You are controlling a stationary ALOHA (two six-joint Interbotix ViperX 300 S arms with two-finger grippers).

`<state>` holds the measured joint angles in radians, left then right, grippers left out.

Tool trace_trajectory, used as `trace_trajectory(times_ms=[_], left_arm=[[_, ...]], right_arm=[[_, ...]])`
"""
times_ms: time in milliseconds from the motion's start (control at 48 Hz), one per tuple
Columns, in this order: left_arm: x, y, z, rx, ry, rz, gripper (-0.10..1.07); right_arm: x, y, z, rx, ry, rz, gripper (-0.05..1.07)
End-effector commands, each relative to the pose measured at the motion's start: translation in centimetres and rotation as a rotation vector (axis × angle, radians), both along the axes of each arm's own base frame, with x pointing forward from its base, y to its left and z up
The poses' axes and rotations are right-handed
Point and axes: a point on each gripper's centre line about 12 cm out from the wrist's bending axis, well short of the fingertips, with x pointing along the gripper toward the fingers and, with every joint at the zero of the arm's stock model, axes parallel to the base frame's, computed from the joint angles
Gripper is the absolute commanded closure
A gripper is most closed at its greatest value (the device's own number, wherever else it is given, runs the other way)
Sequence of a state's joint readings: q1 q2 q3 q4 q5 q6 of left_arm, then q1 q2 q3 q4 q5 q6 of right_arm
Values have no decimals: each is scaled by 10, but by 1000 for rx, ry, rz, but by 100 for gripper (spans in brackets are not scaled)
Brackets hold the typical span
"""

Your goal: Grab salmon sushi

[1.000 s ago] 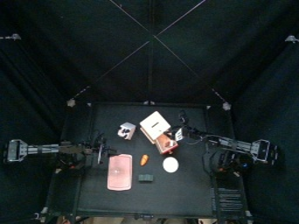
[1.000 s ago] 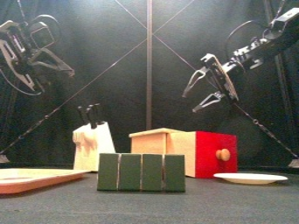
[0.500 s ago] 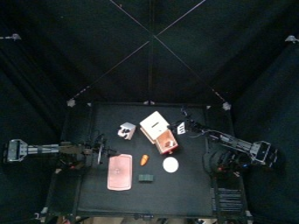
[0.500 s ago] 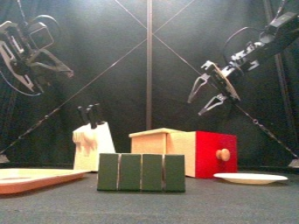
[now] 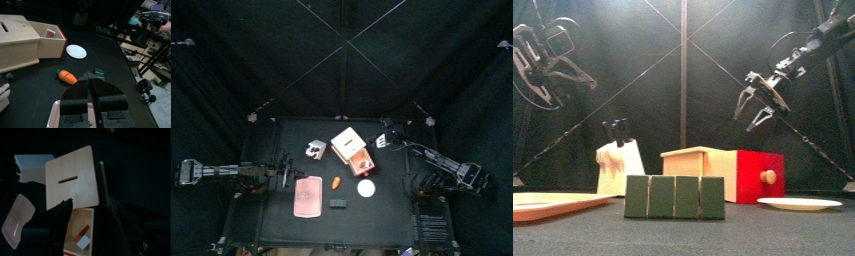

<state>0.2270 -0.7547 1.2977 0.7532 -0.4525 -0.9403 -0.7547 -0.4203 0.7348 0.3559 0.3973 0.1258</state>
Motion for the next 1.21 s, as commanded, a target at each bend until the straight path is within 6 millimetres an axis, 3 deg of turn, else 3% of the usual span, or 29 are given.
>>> trace_trajectory(times_ms=[0, 333, 708, 917, 1188], left_arm=[[2, 0, 5, 1, -14, -4, 62], [2, 0, 4, 1, -11, -3, 62], [2, 0, 4, 2, -10, -3, 62], [2, 0, 4, 2, -11, -3, 62], [2, 0, 4, 2, -10, -3, 62]], right_arm=[[-5, -8, 16, -39, 22, 1, 9], [-20, -9, 20, 1, 87, -154, 9], [11, 54, 13, 154, 41, -176, 9], [18, 90, -4, 272, 32, -145, 9], [28, 113, -22, 338, 69, -139, 9]])
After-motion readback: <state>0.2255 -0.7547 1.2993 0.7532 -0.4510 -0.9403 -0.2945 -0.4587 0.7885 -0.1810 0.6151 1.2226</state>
